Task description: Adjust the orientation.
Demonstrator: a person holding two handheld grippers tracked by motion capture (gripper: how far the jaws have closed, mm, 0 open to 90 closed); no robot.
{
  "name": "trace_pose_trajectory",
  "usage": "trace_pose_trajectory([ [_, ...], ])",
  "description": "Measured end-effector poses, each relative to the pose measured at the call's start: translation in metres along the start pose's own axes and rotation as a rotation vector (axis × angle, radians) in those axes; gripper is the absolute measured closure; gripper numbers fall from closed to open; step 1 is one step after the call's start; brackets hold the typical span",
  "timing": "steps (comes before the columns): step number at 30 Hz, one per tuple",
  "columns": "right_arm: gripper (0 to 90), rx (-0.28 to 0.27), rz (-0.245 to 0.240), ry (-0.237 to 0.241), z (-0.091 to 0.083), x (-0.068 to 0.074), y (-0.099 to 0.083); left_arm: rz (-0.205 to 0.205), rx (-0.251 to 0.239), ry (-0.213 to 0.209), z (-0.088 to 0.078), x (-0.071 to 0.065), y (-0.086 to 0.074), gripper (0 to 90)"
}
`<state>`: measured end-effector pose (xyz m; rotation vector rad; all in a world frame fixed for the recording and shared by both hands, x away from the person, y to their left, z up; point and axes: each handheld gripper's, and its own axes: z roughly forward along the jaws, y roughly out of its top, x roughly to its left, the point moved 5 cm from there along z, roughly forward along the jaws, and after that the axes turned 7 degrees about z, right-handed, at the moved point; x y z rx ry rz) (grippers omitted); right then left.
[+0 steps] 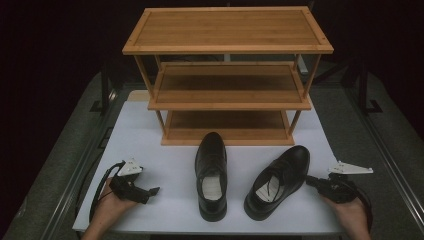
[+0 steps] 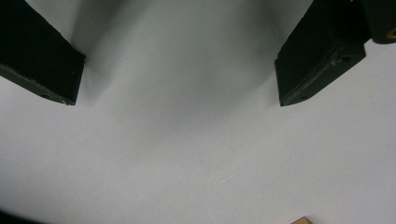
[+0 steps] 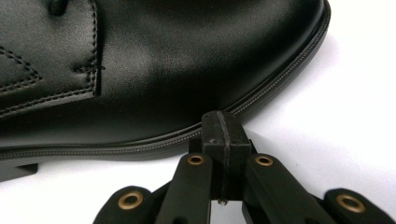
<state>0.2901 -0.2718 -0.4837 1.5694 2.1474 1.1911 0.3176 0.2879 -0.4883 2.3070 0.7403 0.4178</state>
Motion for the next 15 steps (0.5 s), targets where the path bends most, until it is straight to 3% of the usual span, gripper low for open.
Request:
trace_pose_trajectory([
  [15, 90.0, 0.002, -0.009, 0.007, 0.018, 0.002, 0.018, 0.0, 0.0, 0.0, 0.0, 0.0, 0.0, 0.6],
])
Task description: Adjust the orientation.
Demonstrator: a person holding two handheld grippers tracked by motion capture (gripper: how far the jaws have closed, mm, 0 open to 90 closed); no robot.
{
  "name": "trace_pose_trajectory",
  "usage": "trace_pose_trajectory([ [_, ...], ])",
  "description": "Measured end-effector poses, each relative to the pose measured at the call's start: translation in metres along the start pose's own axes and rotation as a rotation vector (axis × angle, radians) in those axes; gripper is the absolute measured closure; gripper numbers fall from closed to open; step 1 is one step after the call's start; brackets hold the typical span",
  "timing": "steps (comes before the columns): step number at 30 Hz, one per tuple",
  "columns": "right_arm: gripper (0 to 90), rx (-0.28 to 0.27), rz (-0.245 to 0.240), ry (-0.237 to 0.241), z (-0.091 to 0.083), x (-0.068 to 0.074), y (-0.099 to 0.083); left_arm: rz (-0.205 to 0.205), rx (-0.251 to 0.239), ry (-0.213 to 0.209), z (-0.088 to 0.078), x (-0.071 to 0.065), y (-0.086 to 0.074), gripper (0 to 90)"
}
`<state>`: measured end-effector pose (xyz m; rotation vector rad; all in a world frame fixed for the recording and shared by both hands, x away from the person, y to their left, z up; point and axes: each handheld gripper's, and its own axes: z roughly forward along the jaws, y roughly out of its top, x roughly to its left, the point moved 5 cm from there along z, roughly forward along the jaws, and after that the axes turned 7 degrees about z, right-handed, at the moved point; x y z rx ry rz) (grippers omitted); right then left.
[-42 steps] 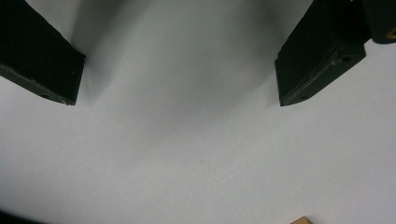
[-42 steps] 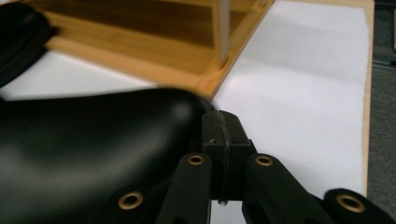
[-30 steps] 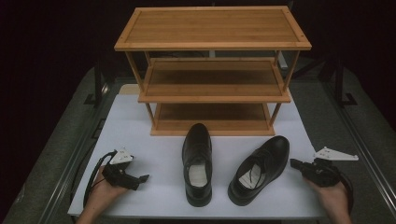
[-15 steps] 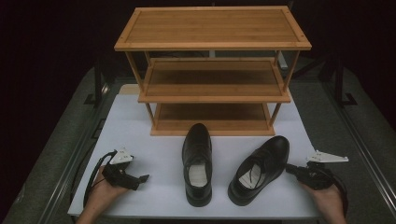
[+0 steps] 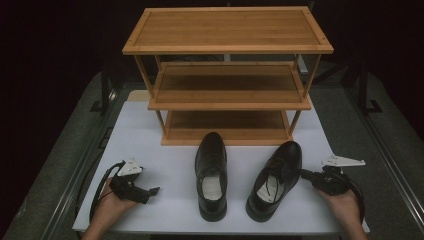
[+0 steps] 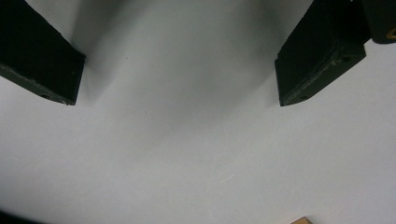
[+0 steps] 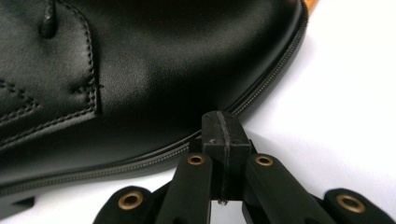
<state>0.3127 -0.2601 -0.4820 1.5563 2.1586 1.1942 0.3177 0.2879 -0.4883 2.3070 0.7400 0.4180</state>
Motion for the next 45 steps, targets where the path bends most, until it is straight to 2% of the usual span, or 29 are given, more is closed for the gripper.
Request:
trace_pose_trajectory([
  [20, 90.0, 0.031, -0.058, 0.019, 0.038, 0.018, 0.031, 0.0, 0.0, 0.0, 0.0, 0.0, 0.0, 0.6],
  [28, 90.0, 0.032, -0.076, 0.022, 0.047, 0.026, 0.037, 0.0, 0.0, 0.001, 0.0, 0.0, 0.0, 0.6],
  [31, 90.0, 0.016, -0.077, 0.041, 0.043, 0.028, 0.036, 0.0, 0.0, 0.001, 0.0, 0.0, 0.0, 0.6],
  [37, 90.0, -0.004, -0.093, 0.07, 0.021, 0.038, 0.023, 0.0, 0.0, 0.001, 0.0, 0.0, 0.0, 0.6],
  [42, 90.0, 0.017, -0.109, 0.095, 0.008, 0.051, 0.001, 0.0, 0.001, 0.0, 0.0, 0.0, 0.0, 0.6],
  [45, 90.0, 0.028, -0.112, 0.111, 0.006, 0.057, -0.007, 0.0, 0.001, 0.0, 0.0, 0.0, 0.0, 0.5],
])
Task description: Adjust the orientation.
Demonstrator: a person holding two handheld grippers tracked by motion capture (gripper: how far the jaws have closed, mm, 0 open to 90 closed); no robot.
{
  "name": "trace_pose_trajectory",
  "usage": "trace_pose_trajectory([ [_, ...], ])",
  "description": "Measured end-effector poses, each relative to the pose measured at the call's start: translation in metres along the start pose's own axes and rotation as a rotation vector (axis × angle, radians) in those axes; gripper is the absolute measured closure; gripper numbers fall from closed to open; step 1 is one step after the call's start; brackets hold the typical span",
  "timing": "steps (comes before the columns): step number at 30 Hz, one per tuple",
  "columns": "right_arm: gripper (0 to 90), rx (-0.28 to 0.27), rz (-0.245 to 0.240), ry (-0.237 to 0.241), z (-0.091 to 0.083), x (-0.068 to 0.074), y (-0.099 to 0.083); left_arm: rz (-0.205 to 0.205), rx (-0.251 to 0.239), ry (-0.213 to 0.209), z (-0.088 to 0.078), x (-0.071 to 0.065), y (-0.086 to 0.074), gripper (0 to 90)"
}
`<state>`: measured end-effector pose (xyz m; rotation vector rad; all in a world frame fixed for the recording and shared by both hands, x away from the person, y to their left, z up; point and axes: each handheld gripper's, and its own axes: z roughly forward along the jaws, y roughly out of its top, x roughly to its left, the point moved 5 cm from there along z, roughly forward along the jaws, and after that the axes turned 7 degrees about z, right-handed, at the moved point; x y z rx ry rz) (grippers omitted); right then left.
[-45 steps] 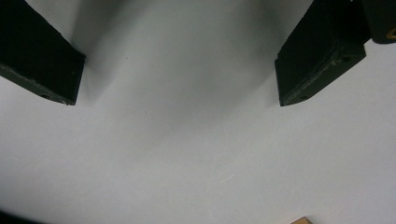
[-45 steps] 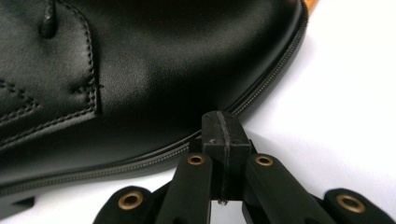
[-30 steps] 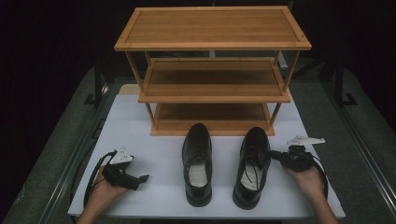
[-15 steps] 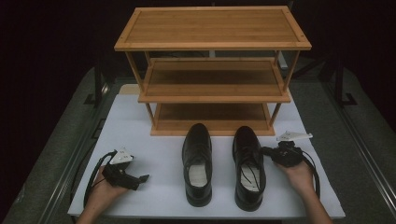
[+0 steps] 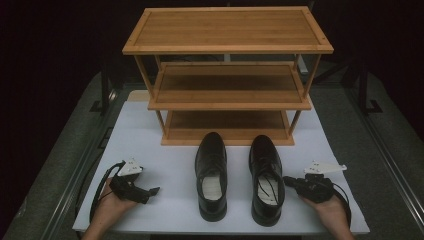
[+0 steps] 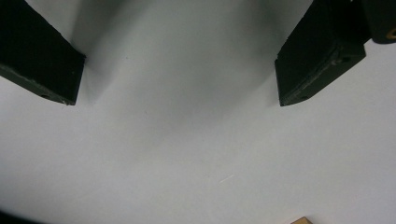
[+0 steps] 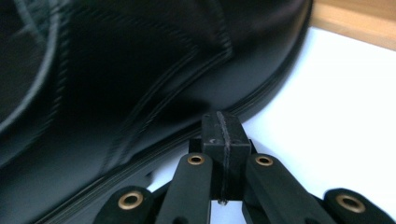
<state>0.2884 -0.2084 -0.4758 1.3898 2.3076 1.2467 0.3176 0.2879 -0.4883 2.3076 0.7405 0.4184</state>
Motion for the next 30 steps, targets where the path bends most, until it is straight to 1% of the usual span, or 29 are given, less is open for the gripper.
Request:
trace_pose_trajectory([
  [2, 90.0, 0.005, -0.003, -0.006, 0.002, 0.002, 0.0, 0.001, 0.0, 0.001, 0.0, 0.0, 0.0, 0.5],
  [4, 90.0, 0.007, 0.008, -0.003, 0.002, 0.001, 0.0, 0.001, 0.0, 0.001, 0.0, 0.0, 0.0, 0.5],
  [7, 90.0, 0.038, 0.001, 0.0, 0.003, 0.002, -0.005, 0.0, -0.001, 0.0, 0.0, 0.0, 0.0, 0.6],
  [9, 90.0, 0.038, -0.002, -0.004, 0.002, 0.006, -0.008, 0.0, -0.001, 0.0, 0.0, 0.0, 0.0, 0.6],
  [10, 90.0, 0.036, 0.003, 0.005, 0.001, 0.007, -0.009, 0.0, -0.001, 0.0, 0.0, 0.0, 0.0, 0.5],
  [16, 90.0, 0.024, 0.01, 0.009, 0.004, 0.009, -0.008, 0.0, 0.0, 0.0, 0.0, 0.0, 0.0, 0.6],
  [23, 90.0, 0.031, -0.008, 0.025, 0.008, 0.016, -0.006, 0.0, 0.0, 0.0, 0.0, 0.0, 0.0, 0.6],
  [30, 90.0, 0.034, -0.024, 0.033, 0.018, 0.023, 0.0, 0.0, 0.0, 0.0, 0.0, 0.0, 0.0, 0.6],
])
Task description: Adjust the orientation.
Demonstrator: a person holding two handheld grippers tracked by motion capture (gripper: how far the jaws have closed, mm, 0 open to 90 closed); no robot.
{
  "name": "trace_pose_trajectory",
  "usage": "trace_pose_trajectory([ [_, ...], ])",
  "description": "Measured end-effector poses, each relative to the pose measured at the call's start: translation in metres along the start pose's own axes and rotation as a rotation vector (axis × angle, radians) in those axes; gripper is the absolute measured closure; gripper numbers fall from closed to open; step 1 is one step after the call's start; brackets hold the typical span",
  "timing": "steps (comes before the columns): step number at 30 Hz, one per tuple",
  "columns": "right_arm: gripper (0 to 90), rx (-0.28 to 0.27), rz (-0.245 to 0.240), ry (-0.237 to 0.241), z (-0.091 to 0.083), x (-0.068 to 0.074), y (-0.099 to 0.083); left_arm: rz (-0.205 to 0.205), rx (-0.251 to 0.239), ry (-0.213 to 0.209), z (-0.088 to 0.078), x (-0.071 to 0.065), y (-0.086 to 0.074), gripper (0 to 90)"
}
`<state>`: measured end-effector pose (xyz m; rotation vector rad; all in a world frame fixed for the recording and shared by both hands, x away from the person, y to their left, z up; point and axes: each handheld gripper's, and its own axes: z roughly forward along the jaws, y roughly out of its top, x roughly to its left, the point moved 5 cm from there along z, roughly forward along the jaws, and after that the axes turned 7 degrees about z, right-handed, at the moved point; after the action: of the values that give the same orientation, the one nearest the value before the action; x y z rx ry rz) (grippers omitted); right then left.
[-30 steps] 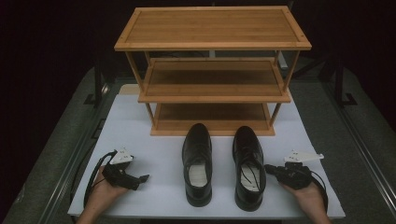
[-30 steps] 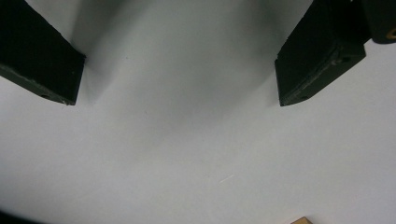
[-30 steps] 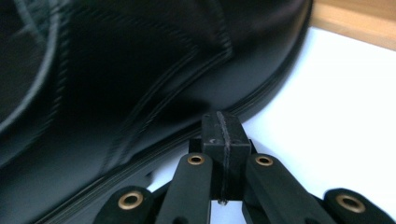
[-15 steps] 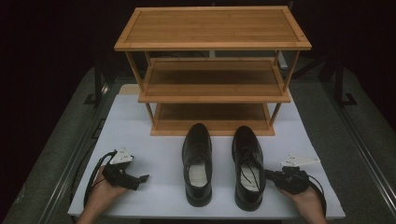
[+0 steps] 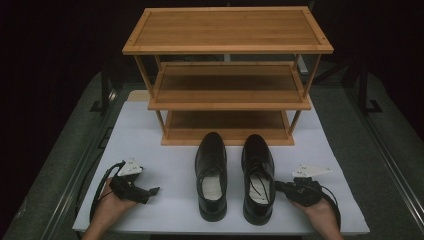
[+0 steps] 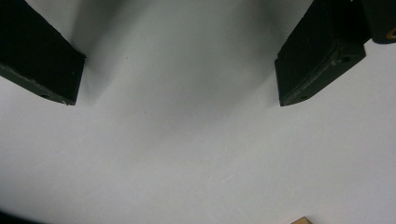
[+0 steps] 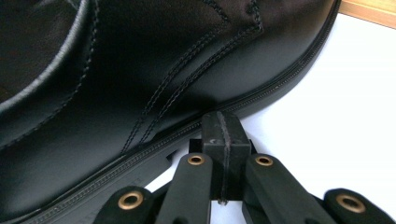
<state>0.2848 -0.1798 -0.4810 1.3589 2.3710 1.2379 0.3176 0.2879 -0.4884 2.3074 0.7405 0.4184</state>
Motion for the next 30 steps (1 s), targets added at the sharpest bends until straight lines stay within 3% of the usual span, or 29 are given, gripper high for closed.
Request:
trace_pose_trajectory([
  [30, 90.0, 0.014, -0.051, 0.048, 0.026, 0.024, 0.017, 0.0, 0.0, 0.001, 0.0, 0.0, 0.0, 0.6],
])
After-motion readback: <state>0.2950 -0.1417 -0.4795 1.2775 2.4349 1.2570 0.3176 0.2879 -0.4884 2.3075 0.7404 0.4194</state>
